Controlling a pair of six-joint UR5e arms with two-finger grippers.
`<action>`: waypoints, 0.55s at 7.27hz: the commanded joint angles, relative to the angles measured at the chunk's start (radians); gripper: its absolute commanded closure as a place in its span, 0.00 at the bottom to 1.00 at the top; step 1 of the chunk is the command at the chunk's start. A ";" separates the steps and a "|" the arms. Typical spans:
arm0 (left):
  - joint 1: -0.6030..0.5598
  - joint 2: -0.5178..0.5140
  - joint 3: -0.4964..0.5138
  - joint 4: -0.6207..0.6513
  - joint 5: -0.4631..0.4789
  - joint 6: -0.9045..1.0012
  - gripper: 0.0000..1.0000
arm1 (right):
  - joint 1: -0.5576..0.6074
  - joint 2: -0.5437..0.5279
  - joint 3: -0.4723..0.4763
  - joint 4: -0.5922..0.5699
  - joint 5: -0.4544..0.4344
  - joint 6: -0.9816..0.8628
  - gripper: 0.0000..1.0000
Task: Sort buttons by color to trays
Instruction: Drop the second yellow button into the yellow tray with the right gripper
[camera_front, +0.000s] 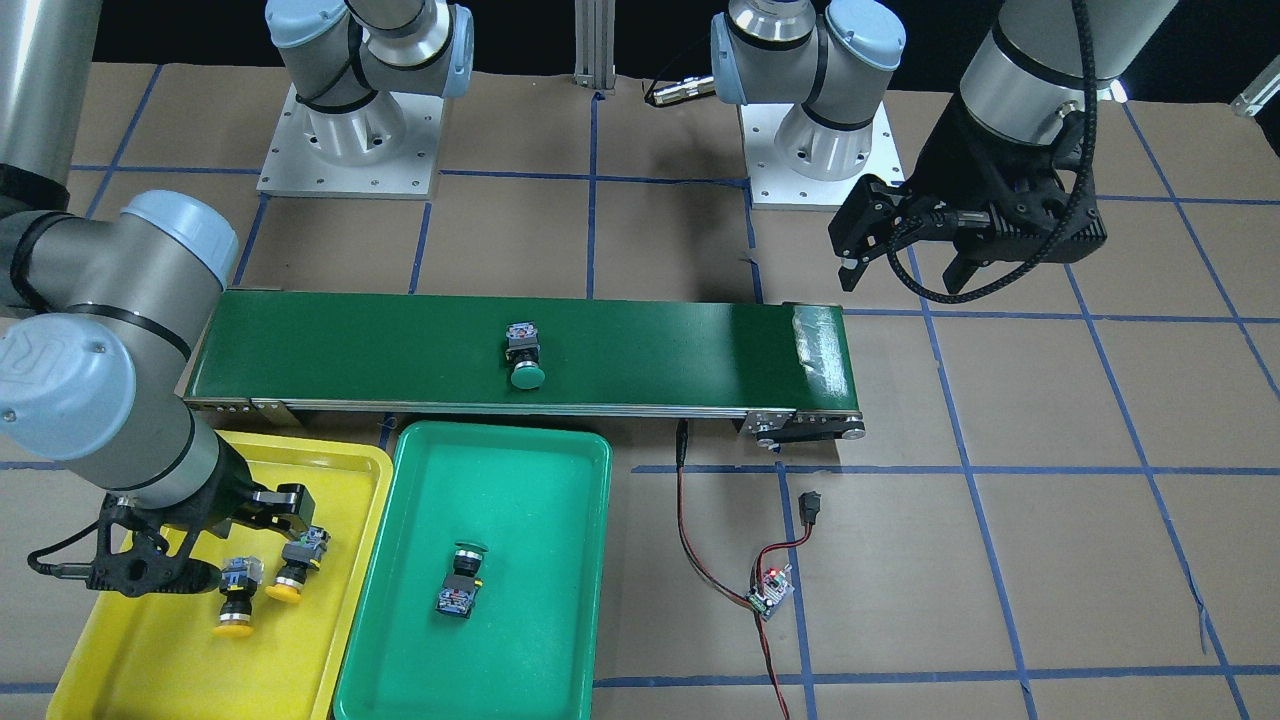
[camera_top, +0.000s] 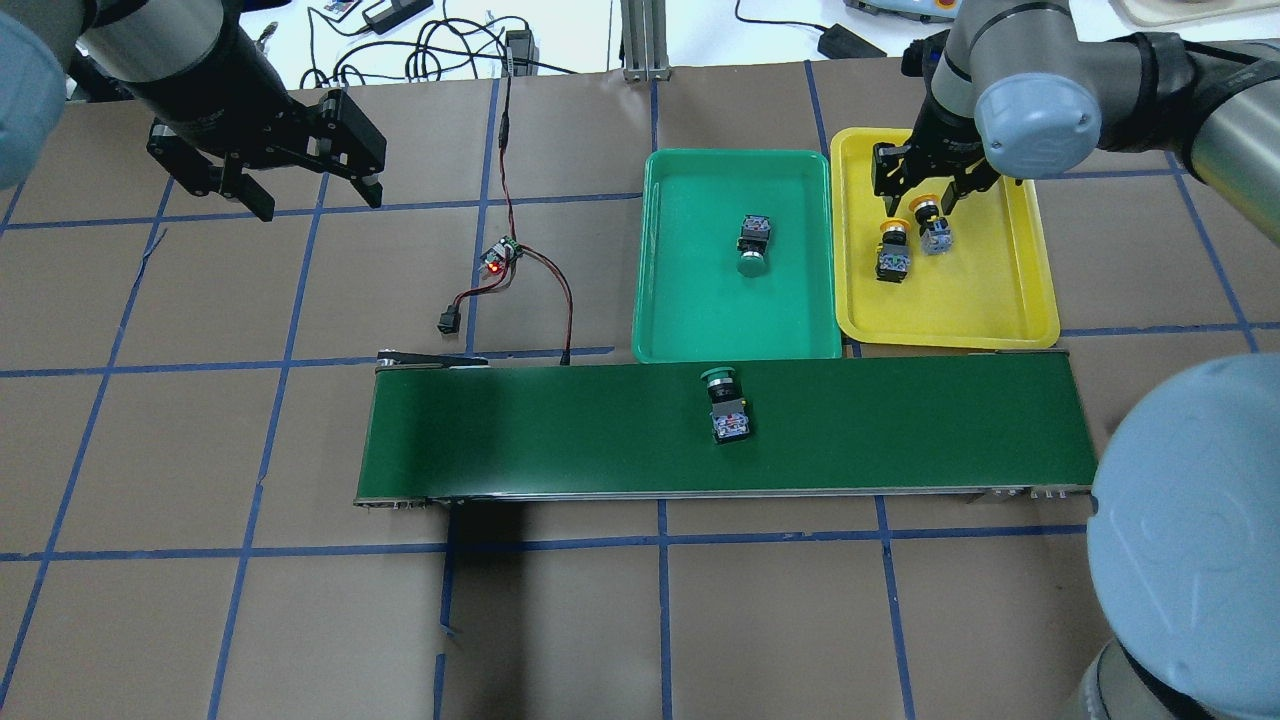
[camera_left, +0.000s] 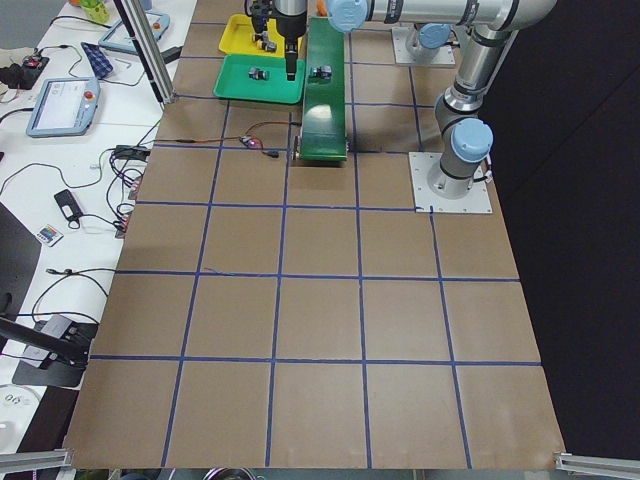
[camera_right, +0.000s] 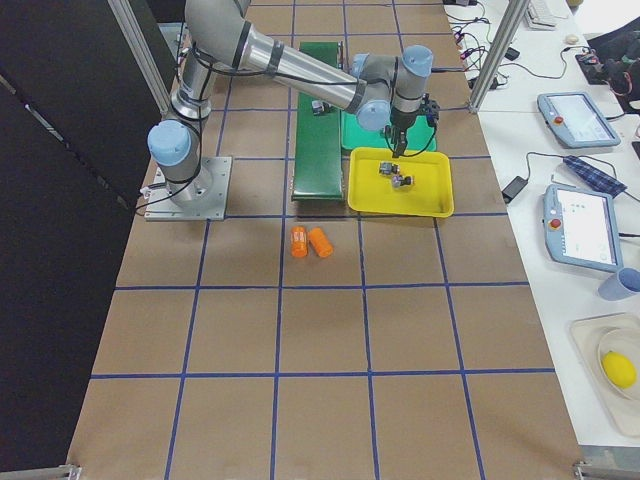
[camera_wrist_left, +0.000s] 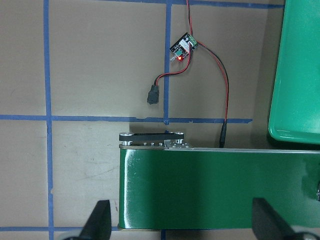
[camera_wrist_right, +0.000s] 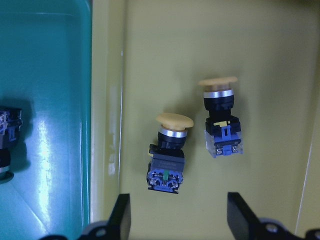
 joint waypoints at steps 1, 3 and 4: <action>0.000 0.002 0.000 -0.001 0.000 0.000 0.00 | 0.007 -0.164 0.027 0.179 0.003 0.000 0.00; 0.000 0.002 0.001 -0.001 0.000 0.000 0.00 | 0.007 -0.329 0.222 0.177 -0.002 -0.065 0.11; -0.002 0.002 0.000 -0.001 0.000 0.000 0.00 | 0.008 -0.424 0.334 0.147 0.012 -0.056 0.10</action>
